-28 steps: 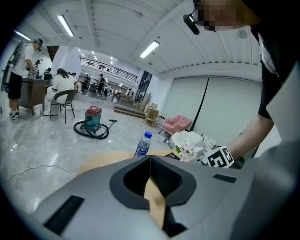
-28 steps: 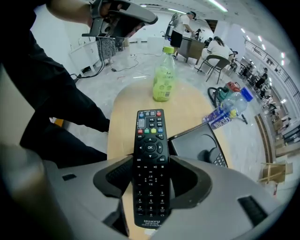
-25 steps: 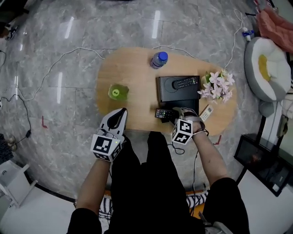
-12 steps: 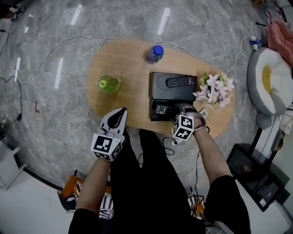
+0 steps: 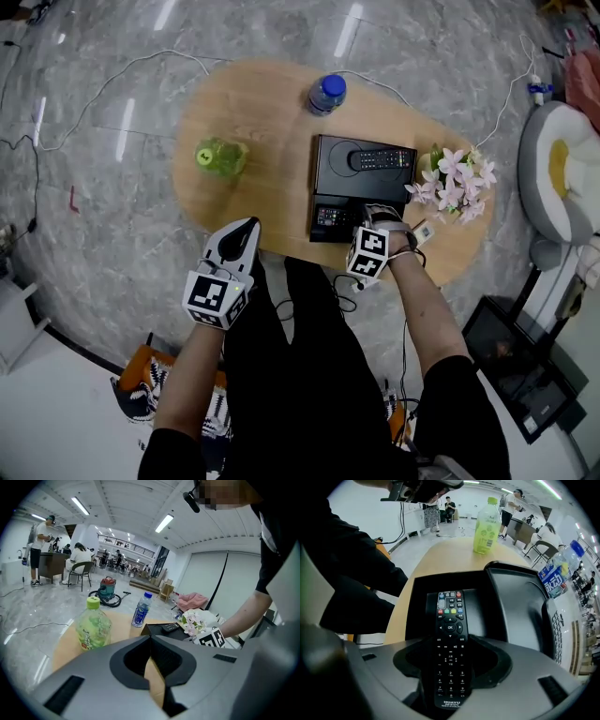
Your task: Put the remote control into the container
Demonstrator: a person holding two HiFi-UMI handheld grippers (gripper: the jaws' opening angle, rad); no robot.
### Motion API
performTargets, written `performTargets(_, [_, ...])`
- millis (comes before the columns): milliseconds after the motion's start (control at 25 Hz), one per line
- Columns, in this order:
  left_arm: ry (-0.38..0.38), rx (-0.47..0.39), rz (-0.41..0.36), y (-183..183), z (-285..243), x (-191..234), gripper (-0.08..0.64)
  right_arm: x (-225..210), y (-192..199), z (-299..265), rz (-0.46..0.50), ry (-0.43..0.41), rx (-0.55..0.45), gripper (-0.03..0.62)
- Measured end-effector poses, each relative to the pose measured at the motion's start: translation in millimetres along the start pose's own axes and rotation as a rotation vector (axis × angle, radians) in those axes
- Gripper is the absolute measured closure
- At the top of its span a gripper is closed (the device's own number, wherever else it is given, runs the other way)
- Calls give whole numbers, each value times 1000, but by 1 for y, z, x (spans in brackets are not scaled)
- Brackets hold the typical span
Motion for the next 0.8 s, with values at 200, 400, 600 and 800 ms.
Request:
performTargets(200, [-9,21,15,12,2,0,552,-1,0,-9,-9,-1,-9,345])
performTargets(400, [-4,36,25,20,2,1,552,-2,3,-14,-7,-4,-3,344])
performTargets(600, [-4,42,25,24,1,4,552,-4,2,-15,5,-3,4,344])
performTargets(800, [6,47,22,24,-1,1,552,-4,2,-14,-9,-1,6,344])
Point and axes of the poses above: the fingertips, and each gripper's own axes: z backward along the fingers, x to its left, y out of its underside, the point moved 5 cm from there along z, backward along the fingers, and after that the axes turned 8 degrees about -y, right-handed, at the moved point
